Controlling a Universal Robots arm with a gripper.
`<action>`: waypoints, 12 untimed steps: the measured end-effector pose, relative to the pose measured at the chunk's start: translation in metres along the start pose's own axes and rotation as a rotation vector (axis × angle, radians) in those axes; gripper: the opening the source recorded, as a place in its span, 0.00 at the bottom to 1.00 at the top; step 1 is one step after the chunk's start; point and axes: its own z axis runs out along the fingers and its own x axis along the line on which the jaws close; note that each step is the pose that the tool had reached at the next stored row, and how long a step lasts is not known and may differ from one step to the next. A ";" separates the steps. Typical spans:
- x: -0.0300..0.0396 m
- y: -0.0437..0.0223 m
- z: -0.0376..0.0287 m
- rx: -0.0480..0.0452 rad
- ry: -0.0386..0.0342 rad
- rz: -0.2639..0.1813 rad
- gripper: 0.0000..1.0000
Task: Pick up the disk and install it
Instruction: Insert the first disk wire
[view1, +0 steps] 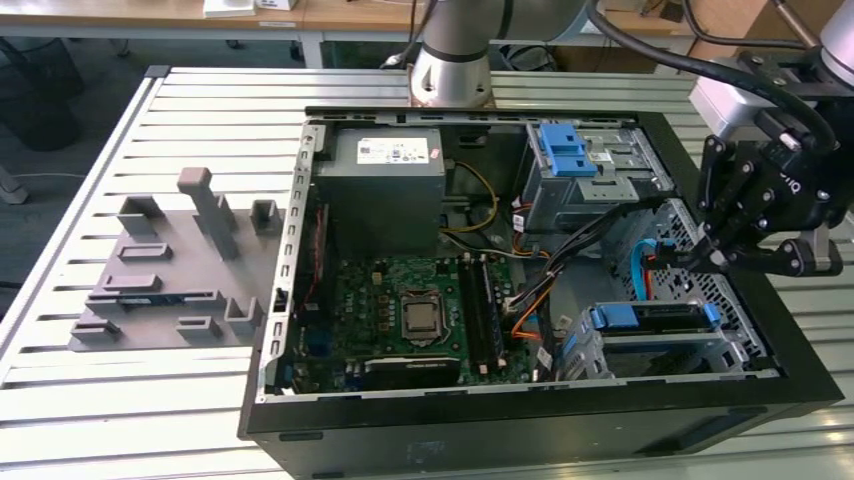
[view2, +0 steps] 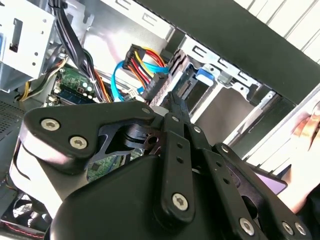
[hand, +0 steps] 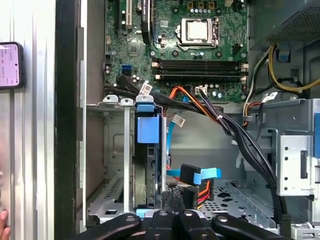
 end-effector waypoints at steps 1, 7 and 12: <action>-0.0013 -0.0004 0.0000 0.0005 0.0000 0.000 0.11; -0.0117 -0.0007 -0.0007 0.0045 0.0028 0.000 0.11; -0.0158 -0.0005 -0.0005 0.0049 0.0179 0.000 0.11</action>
